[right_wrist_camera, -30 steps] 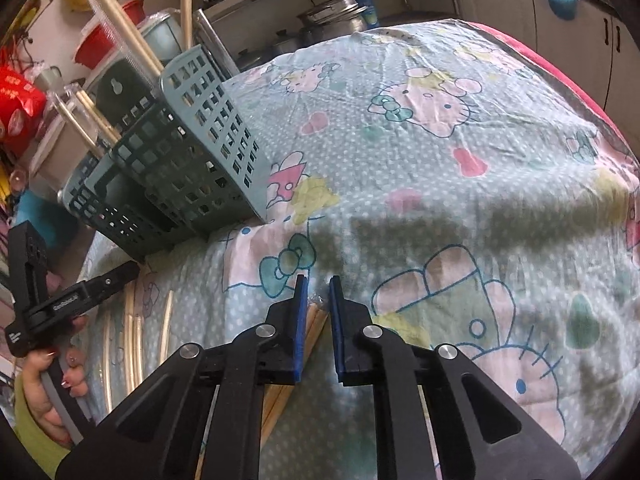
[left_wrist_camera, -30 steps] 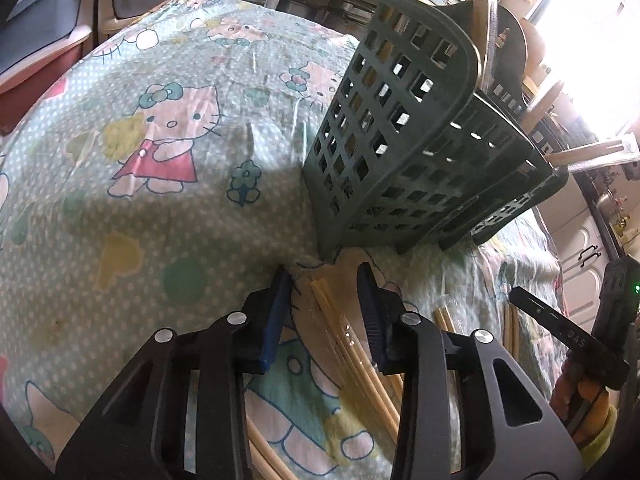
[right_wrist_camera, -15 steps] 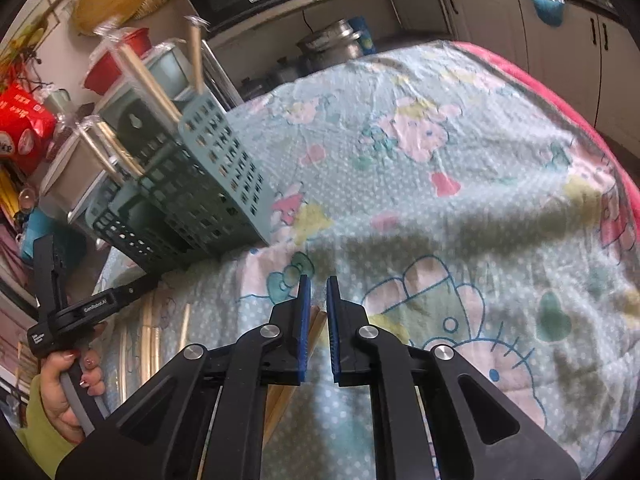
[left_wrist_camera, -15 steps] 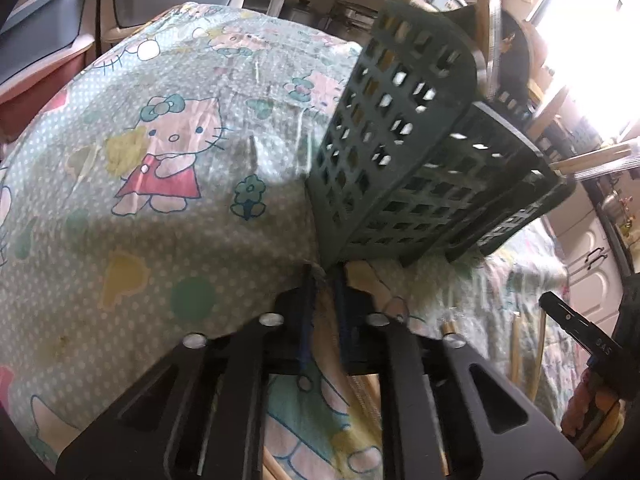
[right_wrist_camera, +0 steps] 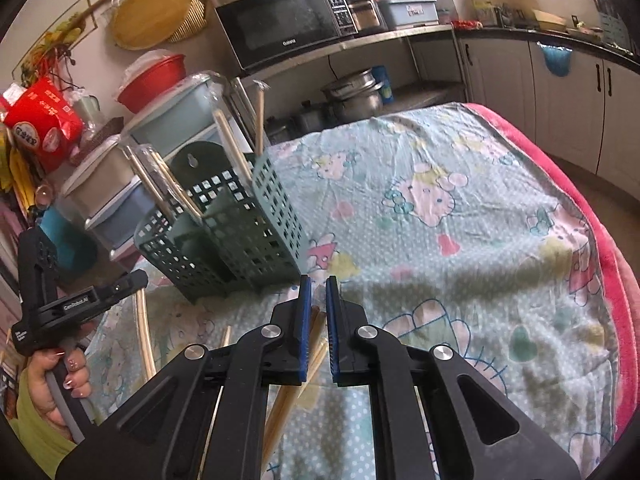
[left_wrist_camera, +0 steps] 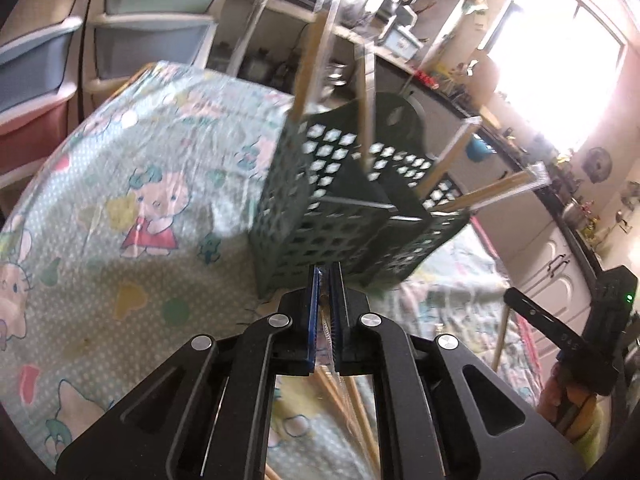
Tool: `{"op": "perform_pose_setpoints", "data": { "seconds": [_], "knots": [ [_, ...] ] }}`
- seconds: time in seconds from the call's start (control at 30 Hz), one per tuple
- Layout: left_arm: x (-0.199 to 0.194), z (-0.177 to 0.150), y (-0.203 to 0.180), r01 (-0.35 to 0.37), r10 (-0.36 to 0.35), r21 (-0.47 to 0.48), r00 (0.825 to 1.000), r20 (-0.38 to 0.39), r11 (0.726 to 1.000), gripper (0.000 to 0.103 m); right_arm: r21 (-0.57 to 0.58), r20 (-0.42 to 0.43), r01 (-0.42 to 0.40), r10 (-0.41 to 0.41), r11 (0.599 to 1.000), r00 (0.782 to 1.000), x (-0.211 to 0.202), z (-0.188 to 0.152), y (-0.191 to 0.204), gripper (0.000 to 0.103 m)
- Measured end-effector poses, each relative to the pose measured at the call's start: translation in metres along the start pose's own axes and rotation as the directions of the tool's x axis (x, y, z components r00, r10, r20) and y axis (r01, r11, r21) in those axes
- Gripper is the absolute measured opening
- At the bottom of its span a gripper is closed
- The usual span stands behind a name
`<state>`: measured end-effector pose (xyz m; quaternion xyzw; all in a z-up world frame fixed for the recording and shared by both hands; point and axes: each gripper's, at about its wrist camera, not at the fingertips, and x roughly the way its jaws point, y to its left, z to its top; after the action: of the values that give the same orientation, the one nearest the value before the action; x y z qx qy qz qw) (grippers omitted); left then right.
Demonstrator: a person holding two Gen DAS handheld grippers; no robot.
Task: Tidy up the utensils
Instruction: 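Lift both held chopsticks upright and carry them above the green caddy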
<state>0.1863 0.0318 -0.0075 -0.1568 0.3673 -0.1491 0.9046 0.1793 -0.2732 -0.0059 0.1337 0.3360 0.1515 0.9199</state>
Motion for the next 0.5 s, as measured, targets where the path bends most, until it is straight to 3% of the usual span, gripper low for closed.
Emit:
{"op": "perform_pose_setpoints", "data": {
  "seconds": [0.5],
  "knots": [
    [-0.037, 0.015, -0.038, 0.069, -0.078, 0.093, 0.992, 0.103, 0.993, 0.002, -0.071, 0.075, -0.045, 0.050, 0.996, 0.996, -0.028, 0.011, 0.029, 0.007]
  ]
}}
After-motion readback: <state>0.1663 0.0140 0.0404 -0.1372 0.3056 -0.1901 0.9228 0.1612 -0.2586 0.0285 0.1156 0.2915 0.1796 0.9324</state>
